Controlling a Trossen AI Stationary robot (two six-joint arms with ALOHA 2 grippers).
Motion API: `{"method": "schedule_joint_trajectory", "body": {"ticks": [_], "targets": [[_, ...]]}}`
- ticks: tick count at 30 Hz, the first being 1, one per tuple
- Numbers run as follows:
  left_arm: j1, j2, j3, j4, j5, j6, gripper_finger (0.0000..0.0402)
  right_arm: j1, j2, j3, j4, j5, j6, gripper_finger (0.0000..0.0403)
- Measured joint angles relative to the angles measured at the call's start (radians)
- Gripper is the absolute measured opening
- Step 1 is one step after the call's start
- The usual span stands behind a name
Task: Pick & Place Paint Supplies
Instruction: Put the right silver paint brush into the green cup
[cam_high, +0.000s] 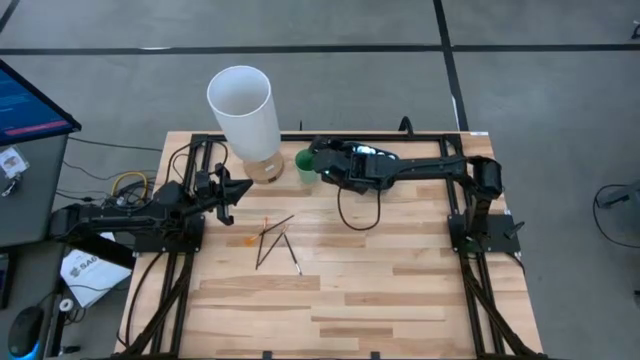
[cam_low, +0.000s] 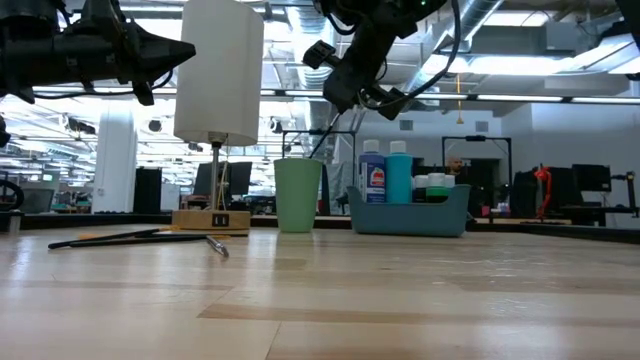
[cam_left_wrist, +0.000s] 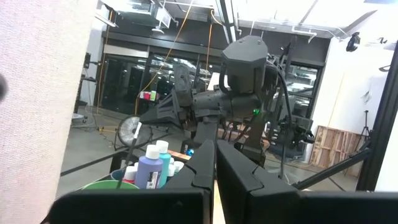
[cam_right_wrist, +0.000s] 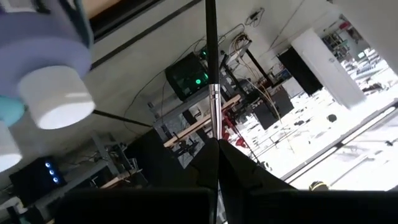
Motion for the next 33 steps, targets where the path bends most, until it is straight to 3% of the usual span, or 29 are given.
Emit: {"method": "schedule_joint_trajectory", "body": {"ticks": [6, 17, 33], "targets": [[0.0, 0.0, 0.0, 0.0, 0.0, 0.0, 0.0002, -0.013, 0.002, 0.0, 0.046, -0.006, -0.044, 0.0], [0.0, 0.0, 0.0, 0.0, 0.0, 0.0, 0.0002, -0.011, 0.129, 0.009, 0.197, 0.023, -0.104, 0.0], [0.0, 0.0, 0.0, 0.0, 0.0, 0.0, 0.0002, -0.012, 0.13, 0.017, 0.198, 0.025, -0.104, 0.0]]}}
